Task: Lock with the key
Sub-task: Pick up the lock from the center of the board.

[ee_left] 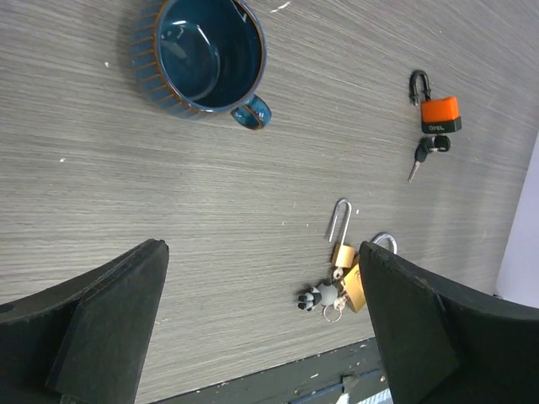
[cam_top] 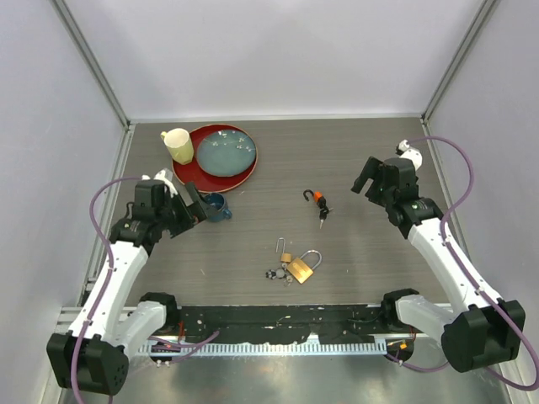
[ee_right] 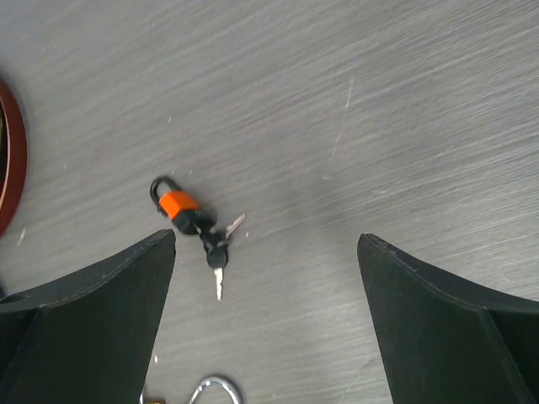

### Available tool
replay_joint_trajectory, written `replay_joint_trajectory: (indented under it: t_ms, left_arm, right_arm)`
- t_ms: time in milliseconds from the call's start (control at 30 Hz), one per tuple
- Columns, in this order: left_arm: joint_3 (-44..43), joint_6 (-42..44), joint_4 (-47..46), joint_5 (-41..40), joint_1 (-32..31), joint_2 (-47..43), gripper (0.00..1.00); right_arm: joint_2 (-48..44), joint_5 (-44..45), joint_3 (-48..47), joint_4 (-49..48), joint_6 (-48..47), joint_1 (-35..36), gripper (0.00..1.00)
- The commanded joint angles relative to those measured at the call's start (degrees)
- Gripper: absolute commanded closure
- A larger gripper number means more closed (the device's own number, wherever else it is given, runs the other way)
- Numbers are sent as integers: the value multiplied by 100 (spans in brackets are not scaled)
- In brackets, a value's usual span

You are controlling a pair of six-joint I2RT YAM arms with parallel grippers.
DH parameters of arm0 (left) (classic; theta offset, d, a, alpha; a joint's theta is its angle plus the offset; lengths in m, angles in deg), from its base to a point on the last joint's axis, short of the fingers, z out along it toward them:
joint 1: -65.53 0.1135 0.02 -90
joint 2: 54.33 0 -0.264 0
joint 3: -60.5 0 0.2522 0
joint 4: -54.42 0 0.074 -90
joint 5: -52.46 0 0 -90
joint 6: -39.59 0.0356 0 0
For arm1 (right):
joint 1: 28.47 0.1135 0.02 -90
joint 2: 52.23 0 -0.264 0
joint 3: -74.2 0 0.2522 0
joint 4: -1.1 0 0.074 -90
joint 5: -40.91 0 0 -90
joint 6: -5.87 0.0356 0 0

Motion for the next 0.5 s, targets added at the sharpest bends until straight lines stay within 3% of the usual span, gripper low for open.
replay_joint_trajectory:
  t_ms: [0, 300, 467]
  left_arm:
    - [305, -63, -460, 349, 32, -258, 0]
    - [1158, -90, -1769, 1113, -3, 83, 0]
    - [931, -54, -1552, 1492, -301, 278, 0]
  right_arm:
    - [7, -199, -137, 278, -312, 270, 5]
    - [-205, -84, 380, -387, -682, 894, 9]
    - [498, -225, -13, 14, -744, 1307, 19]
